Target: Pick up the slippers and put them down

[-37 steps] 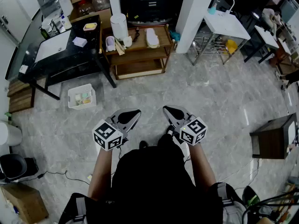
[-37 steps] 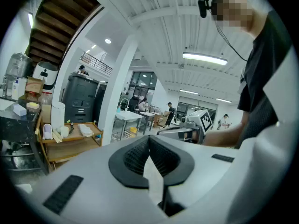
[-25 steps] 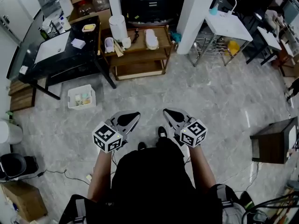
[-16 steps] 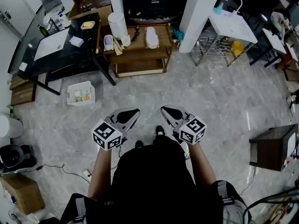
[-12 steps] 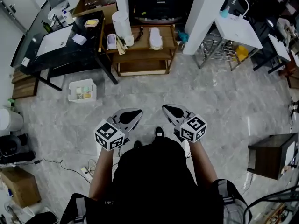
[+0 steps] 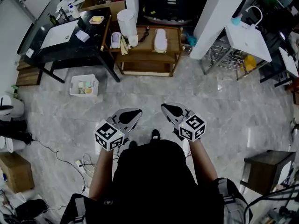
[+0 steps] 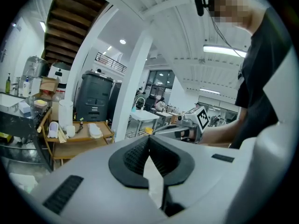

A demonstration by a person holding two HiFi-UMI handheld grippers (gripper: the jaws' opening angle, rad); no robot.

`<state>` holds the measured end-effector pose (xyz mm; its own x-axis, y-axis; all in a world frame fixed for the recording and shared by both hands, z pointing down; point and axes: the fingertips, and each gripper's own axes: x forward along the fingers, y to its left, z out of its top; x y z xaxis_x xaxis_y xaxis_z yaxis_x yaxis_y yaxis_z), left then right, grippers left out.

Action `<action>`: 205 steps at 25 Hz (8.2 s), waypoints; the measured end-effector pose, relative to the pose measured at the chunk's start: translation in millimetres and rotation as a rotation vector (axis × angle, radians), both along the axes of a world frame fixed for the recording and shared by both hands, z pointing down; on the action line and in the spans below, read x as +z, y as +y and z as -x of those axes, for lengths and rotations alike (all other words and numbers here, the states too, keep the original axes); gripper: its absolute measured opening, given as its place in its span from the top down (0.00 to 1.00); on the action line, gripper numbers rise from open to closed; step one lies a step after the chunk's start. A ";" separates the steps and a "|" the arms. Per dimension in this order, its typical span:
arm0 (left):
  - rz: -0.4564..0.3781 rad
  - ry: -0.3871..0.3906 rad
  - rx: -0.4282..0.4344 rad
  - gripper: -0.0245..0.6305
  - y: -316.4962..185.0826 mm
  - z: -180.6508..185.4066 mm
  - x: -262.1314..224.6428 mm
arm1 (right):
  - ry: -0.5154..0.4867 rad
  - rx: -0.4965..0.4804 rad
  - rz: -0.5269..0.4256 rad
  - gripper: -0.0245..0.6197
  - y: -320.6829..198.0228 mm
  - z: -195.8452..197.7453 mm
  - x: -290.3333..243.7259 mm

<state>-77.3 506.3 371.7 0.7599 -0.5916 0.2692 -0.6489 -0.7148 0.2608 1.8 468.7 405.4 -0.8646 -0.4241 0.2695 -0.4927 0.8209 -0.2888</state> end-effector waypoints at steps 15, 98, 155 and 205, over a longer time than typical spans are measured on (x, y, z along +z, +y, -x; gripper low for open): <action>-0.005 -0.045 -0.083 0.95 -30.6 -28.4 1.2 | -0.007 -0.095 0.012 0.95 -31.1 -23.8 4.0; 0.062 0.004 0.046 0.95 -163.3 -4.1 22.7 | 0.037 -0.021 0.041 0.95 -147.2 15.7 16.0; 0.090 -0.024 0.319 0.95 -261.2 24.2 49.7 | 0.053 0.233 0.059 0.95 -238.4 41.4 44.7; 0.134 -0.006 0.122 0.95 -398.3 -3.6 50.7 | 0.077 -0.004 0.076 0.95 -385.8 24.0 43.1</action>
<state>-73.7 108.0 422.4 0.8219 -0.4539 0.3441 -0.5616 -0.7471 0.3557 -22.2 82.9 448.5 -0.8420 -0.3963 0.3660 -0.5122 0.8002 -0.3119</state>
